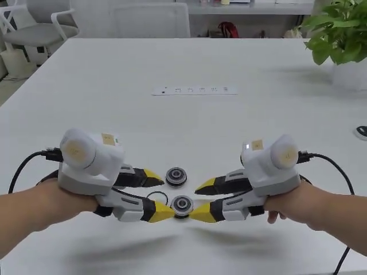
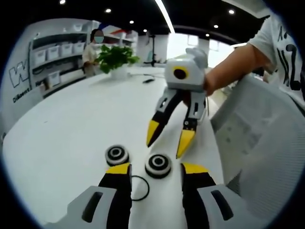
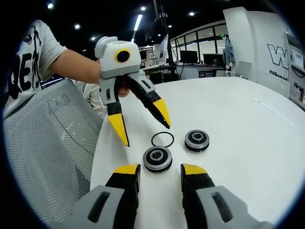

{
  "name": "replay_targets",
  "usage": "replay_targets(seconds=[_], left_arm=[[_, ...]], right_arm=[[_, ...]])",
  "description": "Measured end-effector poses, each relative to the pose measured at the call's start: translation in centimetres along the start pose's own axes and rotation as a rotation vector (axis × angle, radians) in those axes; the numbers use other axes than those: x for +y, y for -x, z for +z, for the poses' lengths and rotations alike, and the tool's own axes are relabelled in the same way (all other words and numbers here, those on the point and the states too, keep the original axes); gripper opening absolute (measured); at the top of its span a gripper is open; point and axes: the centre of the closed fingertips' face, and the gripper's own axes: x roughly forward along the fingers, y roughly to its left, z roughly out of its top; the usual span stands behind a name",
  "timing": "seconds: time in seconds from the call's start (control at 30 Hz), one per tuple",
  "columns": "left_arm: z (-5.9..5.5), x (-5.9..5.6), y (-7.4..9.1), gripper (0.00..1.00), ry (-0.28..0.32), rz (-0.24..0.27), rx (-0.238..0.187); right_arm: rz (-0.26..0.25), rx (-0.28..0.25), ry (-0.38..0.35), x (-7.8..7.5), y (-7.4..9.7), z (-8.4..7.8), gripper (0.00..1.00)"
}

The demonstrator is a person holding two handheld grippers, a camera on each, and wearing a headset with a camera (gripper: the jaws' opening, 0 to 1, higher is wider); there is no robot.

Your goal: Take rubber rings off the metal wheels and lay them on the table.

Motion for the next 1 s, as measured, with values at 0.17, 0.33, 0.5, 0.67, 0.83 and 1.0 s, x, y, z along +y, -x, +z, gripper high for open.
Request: replay_targets(seconds=[0.17, 0.33, 0.5, 0.67, 0.83, 1.0], left_arm=[[-0.2, -0.1, -0.5, 0.38, -0.02, -0.011, 0.016], [-0.3, -0.1, -1.0, 0.34, -0.023, -0.01, 0.022], [-0.4, -0.2, -1.6, 0.29, -0.023, -0.012, 0.026], [-0.4, -0.1, -2.0, 0.24, -0.029, -0.011, 0.032], [-0.7, 0.0, -2.2, 0.2, -0.041, -0.007, 0.05], [-1.0, -0.2, -2.4, 0.17, -0.048, -0.004, 0.058]], right_arm=[[0.002, -0.005, -0.005, 0.0, -0.1, 0.1, 0.31], [0.006, -0.005, -0.009, 0.1, -0.2, 0.0, 0.31], [0.007, -0.004, -0.011, 0.1, -0.2, -0.1, 0.31], [0.004, -0.003, -0.014, 0.1, -0.1, -0.2, 0.31], [-0.002, -0.003, -0.017, 0.0, 0.1, -0.2, 0.31], [-0.004, -0.007, -0.022, 0.0, 0.2, -0.3, 0.31]])
